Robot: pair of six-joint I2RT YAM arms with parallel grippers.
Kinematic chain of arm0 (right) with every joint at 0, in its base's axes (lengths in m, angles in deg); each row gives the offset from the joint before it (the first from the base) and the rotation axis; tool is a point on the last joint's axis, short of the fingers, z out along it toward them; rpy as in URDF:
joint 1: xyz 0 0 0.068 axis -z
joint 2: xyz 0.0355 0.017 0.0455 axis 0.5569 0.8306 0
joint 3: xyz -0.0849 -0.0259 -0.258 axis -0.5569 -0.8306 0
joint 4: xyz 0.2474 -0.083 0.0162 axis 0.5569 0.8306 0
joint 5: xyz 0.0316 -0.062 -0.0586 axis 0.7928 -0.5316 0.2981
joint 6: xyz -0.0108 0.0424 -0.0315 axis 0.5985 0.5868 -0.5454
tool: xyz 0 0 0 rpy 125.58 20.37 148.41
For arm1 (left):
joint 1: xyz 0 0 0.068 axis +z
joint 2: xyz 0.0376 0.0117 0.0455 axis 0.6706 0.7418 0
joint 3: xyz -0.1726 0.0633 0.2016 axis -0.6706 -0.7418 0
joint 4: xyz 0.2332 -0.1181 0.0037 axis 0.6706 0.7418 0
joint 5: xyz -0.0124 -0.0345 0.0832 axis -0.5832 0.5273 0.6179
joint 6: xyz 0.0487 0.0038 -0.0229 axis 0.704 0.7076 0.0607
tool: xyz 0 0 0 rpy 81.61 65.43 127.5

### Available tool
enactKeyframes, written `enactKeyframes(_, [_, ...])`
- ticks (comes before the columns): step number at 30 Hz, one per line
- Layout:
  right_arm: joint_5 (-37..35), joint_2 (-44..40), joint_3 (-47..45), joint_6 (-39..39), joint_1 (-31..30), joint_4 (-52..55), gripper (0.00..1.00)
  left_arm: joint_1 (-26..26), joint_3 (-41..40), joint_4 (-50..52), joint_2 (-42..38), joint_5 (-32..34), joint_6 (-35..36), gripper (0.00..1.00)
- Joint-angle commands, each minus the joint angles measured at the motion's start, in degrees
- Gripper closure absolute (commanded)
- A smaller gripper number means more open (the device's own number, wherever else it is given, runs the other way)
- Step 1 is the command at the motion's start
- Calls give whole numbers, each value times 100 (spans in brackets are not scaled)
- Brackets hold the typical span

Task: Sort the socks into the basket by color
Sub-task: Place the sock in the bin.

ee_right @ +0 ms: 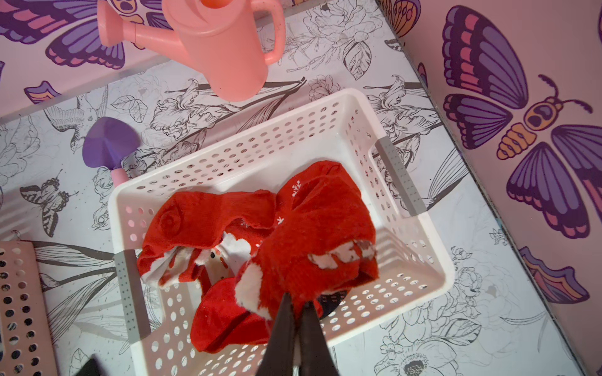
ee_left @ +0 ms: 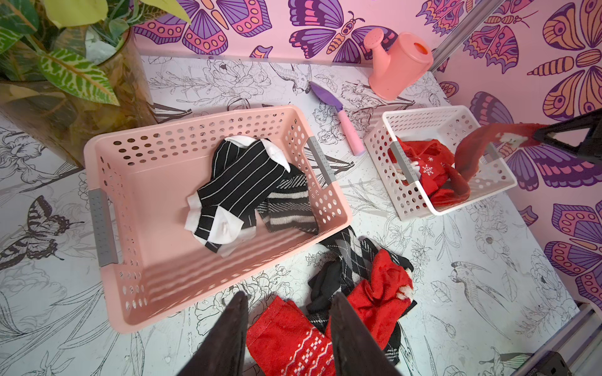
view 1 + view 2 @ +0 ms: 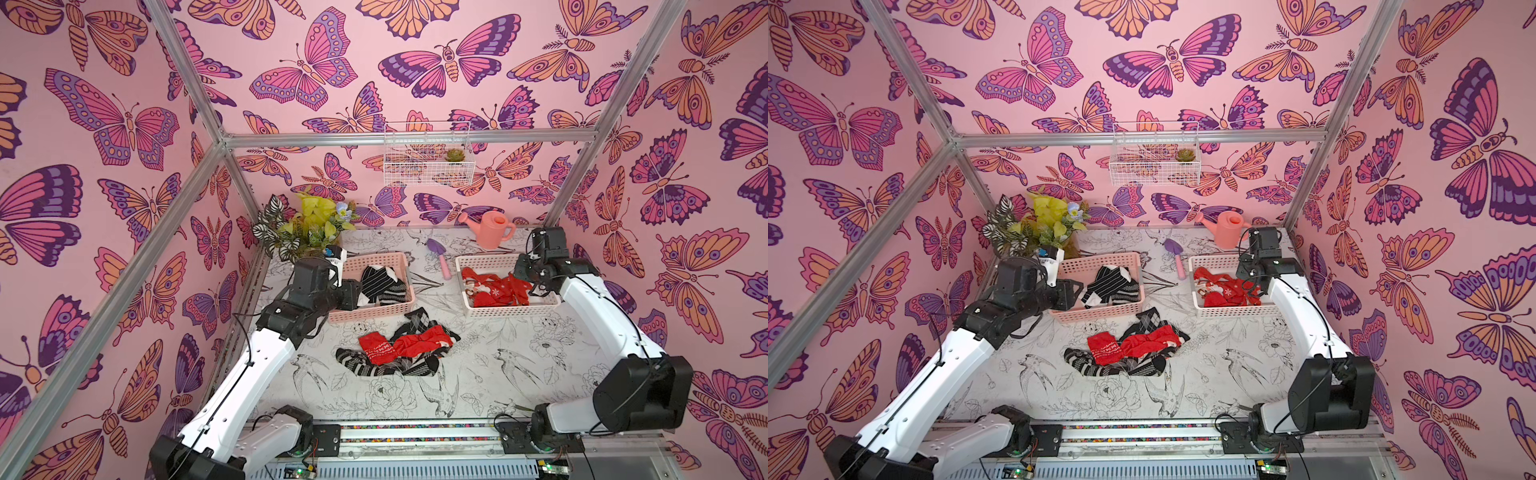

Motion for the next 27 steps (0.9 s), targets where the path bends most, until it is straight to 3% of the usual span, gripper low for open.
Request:
enactKeyframes(1, [154,221,-47,187,35,-147,100,43,-97,-42,-3,-96,61,56])
enactKeyframes(21, [707,1010,-529,490,35,-501,100,42,-103,-43,3,-91,59,56])
enactKeyframes(27, [769,1008,-600,511,30,-457,94,35,-110,-47,-7,-87,53,56])
